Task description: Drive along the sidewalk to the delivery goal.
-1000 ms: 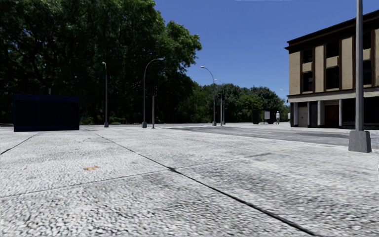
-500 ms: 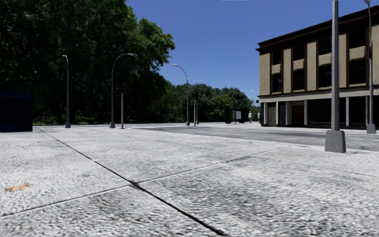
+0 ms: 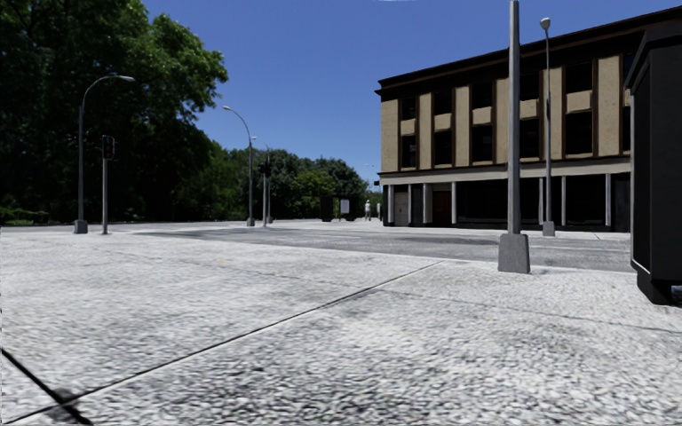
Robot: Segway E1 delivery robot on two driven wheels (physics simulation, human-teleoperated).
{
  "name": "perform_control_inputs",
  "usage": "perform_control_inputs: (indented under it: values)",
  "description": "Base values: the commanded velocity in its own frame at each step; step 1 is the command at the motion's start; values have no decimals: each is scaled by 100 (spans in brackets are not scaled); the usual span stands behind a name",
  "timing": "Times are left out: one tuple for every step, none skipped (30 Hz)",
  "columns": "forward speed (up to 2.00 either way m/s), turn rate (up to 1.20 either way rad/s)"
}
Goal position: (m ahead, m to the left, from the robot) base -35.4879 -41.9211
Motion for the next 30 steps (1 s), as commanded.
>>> perform_control_inputs:
  values:
    - [129, -64]
    - [129, -64]
    - [129, -64]
    - [129, -64]
    - [129, -64]
    - [129, -64]
    - [128, -64]
    - [128, -64]
    - [128, -64]
    - [128, -64]
    - [128, -64]
    - [128, -64]
    - [128, -64]
    - [128, -64]
    - [128, -64]
    - [125, -66]
    - [121, -68]
    - [120, -73]
    - [119, -76]
    - [119, -77]
    - [119, -79]
    - [119, -79]
    - [119, -85]
    - [119, -85]
    - [119, -86]
    - [119, -86]
    - [119, -86]
    - [119, -86]
    - [119, -86]
    - [119, -86]
